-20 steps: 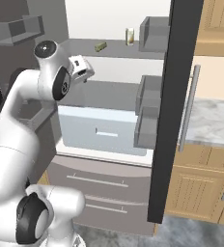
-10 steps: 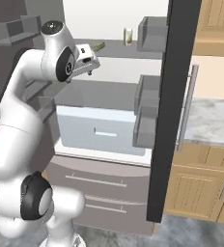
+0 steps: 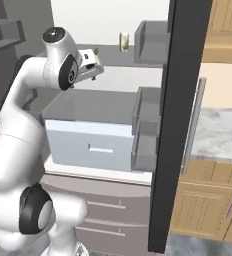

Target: Retrieve the butter from the fridge and place it on a plate on the dining table. Then retrieve the butter knife by the fridge and place it near the plate.

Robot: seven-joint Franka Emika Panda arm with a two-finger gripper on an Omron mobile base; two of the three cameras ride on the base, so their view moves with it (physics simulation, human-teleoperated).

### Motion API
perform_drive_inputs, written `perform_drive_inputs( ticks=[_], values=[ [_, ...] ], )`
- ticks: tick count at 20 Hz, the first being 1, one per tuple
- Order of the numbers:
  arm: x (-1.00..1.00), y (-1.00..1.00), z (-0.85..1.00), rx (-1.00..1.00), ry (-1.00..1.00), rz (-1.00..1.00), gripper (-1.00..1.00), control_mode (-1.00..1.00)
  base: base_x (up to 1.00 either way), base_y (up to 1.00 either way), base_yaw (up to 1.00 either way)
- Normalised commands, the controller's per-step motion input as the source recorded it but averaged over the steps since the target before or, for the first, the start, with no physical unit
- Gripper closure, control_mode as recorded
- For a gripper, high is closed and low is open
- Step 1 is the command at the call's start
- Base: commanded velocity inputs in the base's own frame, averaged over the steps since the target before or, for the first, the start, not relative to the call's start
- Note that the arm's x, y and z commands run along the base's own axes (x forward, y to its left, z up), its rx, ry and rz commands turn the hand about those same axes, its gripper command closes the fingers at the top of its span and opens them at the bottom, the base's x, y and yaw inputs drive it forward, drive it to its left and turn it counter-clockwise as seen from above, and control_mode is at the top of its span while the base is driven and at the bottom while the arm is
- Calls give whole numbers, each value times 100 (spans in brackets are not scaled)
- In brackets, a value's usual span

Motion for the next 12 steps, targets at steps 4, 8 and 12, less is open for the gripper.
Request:
perform_drive_inputs(
  ticks=[4,8,12],
  values=[
    [0,0,0,0,0,0,-100,100,63,3,1],
    [0,0,0,0,0,0,-100,100,54,0,2],
    [0,0,0,0,0,0,-100,100,35,0,0]
  ],
)
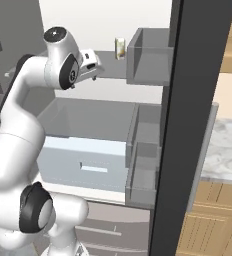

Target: Retrieve the butter from the fridge and place it on a plate on the dining table. Then retrieve the butter knife by the fridge and place it near the plate.

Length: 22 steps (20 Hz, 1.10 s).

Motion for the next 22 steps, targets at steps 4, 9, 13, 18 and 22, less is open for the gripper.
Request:
perform_drive_inputs(
  ticks=[4,9,13,18,22],
  values=[
    [-3,0,0,0,-2,0,-100,-100,0,0,0],
    [51,23,23,3,-5,0,-100,-100,0,0,0],
    [58,27,1,7,-3,-3,-100,-100,0,0,0],
    [39,8,22,4,-2,-9,-100,-100,0,0,0],
    [27,15,9,0,-1,-11,-100,-100,0,0,0]
  ],
)
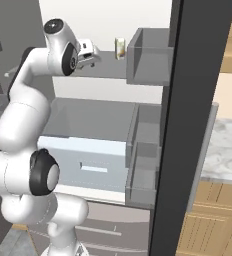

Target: Retrieve the butter from the fridge and place it on a plate on the dining table. Then retrieve the butter knife by the fridge and place it near the plate.

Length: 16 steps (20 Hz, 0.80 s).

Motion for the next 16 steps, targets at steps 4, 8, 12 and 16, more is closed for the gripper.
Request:
perform_drive_inputs(
  ticks=[4,8,12,16],
  values=[
    [27,19,1,0,-3,-12,-100,-100,0,0,0],
    [28,4,0,7,-5,-1,-100,-100,0,0,0],
    [52,0,1,12,0,0,-100,-100,0,0,0],
    [61,9,0,6,0,0,-100,-100,0,0,0]
  ],
)
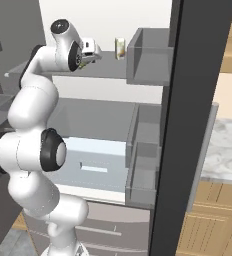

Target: Retrieve the butter from the fridge and place it on a plate on the dining table. Then retrieve the butter knife by the fridge and place it near the plate.

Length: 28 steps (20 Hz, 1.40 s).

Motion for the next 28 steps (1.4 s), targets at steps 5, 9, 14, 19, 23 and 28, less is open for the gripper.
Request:
perform_drive_inputs(
  ticks=[5,9,14,19,23,28],
  values=[
    [54,15,0,0,1,0,-100,-100,0,0,0],
    [43,2,-4,1,1,0,-100,-100,0,0,0],
    [5,-18,-6,4,0,-4,-100,-100,0,0,0],
    [0,0,-29,0,0,-12,-100,-100,0,0,0],
    [0,0,-22,0,0,-13,-100,-100,0,0,0],
    [2,0,-23,0,0,-9,100,-100,0,0,0]
  ],
)
